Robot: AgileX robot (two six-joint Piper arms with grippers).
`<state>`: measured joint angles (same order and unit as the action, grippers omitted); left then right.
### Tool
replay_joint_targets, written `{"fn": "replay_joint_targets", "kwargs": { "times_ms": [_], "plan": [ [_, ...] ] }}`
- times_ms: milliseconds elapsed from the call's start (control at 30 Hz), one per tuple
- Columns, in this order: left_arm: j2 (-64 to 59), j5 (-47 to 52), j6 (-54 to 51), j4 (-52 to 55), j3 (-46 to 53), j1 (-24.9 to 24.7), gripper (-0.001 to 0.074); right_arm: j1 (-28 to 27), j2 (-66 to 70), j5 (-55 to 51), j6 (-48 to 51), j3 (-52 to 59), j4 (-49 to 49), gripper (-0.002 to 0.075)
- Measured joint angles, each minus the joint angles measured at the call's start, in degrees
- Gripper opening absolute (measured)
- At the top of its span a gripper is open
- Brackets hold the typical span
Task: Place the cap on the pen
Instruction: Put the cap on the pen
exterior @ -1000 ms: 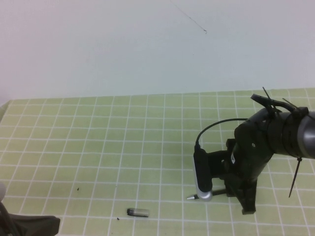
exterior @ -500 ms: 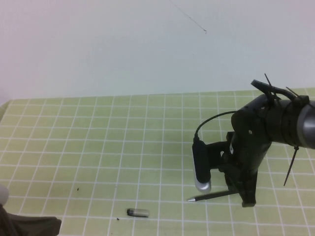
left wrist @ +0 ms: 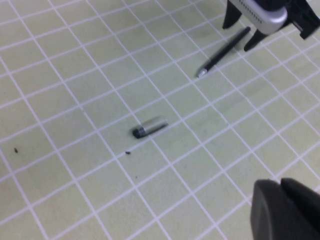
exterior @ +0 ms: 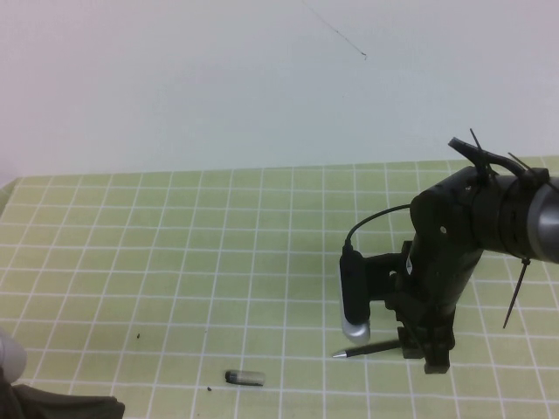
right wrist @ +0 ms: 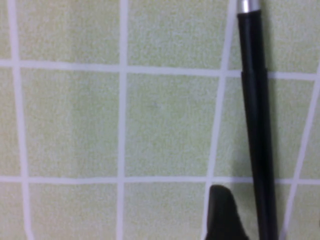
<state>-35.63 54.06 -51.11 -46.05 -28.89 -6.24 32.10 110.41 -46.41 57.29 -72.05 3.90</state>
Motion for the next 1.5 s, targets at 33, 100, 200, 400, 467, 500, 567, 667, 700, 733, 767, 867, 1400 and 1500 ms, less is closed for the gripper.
{"fn": "replay_joint_targets", "kwargs": {
  "times_ms": [33, 100, 200, 400, 467, 500, 567, 667, 700, 733, 767, 867, 1400, 1500],
  "plan": [
    [0.0, 0.5, 0.0, 0.0, 0.0, 0.0, 0.0001, 0.0, 0.1, 0.2, 0.0, 0.0, 0.0, 0.0403],
    [0.0, 0.8, 0.0, 0.0, 0.0, 0.0, 0.0001, 0.0, 0.2, 1.0, 0.1, 0.0, 0.2, 0.0366],
    [0.0, 0.8, 0.1, -0.1, 0.0, 0.0, 0.0001, 0.0, 0.6, 2.8, 0.2, 0.0, 0.2, 0.0307],
    [0.0, 2.1, 0.2, 0.0, 0.0, 0.0, 0.0001, 0.0, 2.3, 0.3, 0.2, 0.0, 0.2, 0.0261],
    [0.0, 2.2, 0.2, 0.0, 0.0, 0.0, 0.0001, 0.0, 2.8, -1.4, 0.7, 0.0, 0.2, 0.026],
    [0.0, 2.2, 0.2, 0.0, 0.0, 0.0, 0.0001, 0.0, 3.0, -1.8, 1.1, 0.0, 0.2, 0.026],
    [0.0, 2.1, 0.2, 0.0, 0.0, 0.0, 0.0001, 0.0, 3.1, -2.1, 1.1, 0.0, 0.3, 0.025],
    [0.0, 2.1, 0.2, -0.1, 0.0, 0.0, 0.0001, 0.0, 3.1, -2.1, 1.1, 0.0, 0.3, 0.0176],
    [0.0, 2.1, 0.2, 0.0, 0.0, 0.0, 0.0001, 0.0, 3.1, -2.2, 1.1, 0.0, 0.3, 0.0138],
    [0.0, 2.2, 0.2, 0.0, 0.0, 0.0, 0.0001, 0.0, 3.1, -2.3, 1.1, 0.0, 0.2, 0.0097],
    [0.0, 2.2, 0.2, 0.0, 0.0, 0.0, 0.0001, 0.0, 3.1, -2.5, 1.1, 0.0, 0.2, 0.0064],
    [0.0, 2.2, 0.2, 0.0, 0.0, 0.0, 0.0001, 0.0, 3.1, -2.8, 1.1, 0.0, 0.2, -0.0003],
    [-5.7, 4.8, 17.7, 8.5, -1.6, 0.0, 0.0001, 0.0, 1.5, -28.6, -30.5, -17.8, -1.7, -0.0003],
    [-11.2, 5.0, 18.6, 8.8, -3.9, 0.0, 0.0001, 0.0, -1.8, -28.6, -33.6, -18.0, -6.5, -0.0003]
  ]
}}
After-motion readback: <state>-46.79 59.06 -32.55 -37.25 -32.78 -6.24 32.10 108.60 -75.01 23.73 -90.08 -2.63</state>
